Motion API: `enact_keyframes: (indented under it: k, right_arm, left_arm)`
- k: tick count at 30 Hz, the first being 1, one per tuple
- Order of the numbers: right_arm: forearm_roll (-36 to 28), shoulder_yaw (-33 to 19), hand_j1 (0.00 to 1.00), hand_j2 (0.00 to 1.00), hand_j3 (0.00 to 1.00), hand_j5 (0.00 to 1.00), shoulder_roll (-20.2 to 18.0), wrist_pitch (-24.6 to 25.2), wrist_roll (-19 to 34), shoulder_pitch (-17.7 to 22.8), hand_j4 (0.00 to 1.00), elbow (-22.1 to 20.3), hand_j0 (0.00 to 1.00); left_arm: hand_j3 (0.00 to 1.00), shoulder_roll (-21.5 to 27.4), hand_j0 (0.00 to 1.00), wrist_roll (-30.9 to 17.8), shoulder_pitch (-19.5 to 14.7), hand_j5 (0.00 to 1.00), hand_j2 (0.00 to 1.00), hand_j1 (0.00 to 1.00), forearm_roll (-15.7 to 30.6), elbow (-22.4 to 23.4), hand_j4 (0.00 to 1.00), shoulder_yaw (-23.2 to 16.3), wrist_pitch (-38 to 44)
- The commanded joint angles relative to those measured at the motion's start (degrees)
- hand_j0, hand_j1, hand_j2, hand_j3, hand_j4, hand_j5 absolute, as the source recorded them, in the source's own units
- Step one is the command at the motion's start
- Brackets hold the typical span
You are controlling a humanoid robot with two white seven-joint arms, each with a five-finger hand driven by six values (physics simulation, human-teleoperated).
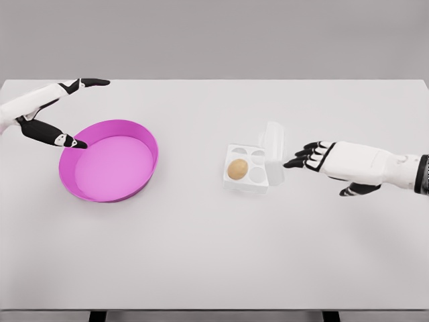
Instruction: Pack egg into the box and close the box lid
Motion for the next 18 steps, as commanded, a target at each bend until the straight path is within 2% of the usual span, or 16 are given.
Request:
enact_keyframes:
  k: [1,5,9,11,12,13,14,18]
  right_arm:
    - [-0.2,0.5,1.0,1.0,1.0,1.0,1.3,0.1,0.0,0.0,1.0,-1.3,1.0]
    - [-0.2,5.1,1.0,1.0,1.0,1.0,2.5,0.1,0.0,-3.0,1.0,-1.5,1.0]
    - [-0.2,4.7,1.0,1.0,1.0,1.0,3.7,0.1,0.0,-3.1,1.0,-1.4,1.0]
    - [-1.0,2.7,1.0,1.0,1.0,1.0,3.5,0.1,0.0,-3.0,1.0,-0.8,1.0]
    - [-2.5,-0.3,1.0,1.0,1.0,1.0,3.0,0.1,0.0,-2.6,1.0,-0.1,1.0]
    - [-4.0,-5.7,1.0,1.0,1.0,1.0,2.1,0.1,0.0,-1.0,1.0,3.4,1.0]
    - [-5.7,-7.2,1.0,1.0,1.0,1.0,1.9,0.1,0.0,0.3,1.0,6.6,1.0]
    - [-8.3,-7.2,1.0,1.0,1.0,1.0,1.0,0.1,0.0,0.4,1.0,7.3,1.0]
  left_arm:
    - [1.0,0.1,1.0,0.0,0.0,1.0,1.0,1.0,0.5,0.0,1.0,0.0,0.2]
    - [1.0,0.1,1.0,0.0,0.0,1.0,1.0,1.0,0.5,0.0,1.0,0.0,0.2]
    - [1.0,0.1,1.0,0.0,0.0,1.0,1.0,1.0,0.5,0.0,1.0,0.1,0.2]
    - [1.0,0.1,1.0,0.0,0.0,1.0,1.0,1.0,0.6,0.1,1.0,0.1,0.2]
    - [1.0,0.1,1.0,0.0,0.0,1.0,1.0,1.0,0.6,0.4,1.0,0.6,0.2]
    - [1.0,0.1,1.0,0.0,0.0,1.0,1.0,1.0,0.7,0.6,1.0,0.8,0.2]
    - [1.0,0.1,1.0,0.0,0.1,1.0,1.0,1.0,0.4,0.6,1.0,0.8,0.2]
    - [1.0,0.0,1.0,0.0,0.1,1.0,1.0,1.0,0.1,0.9,1.0,0.8,0.2]
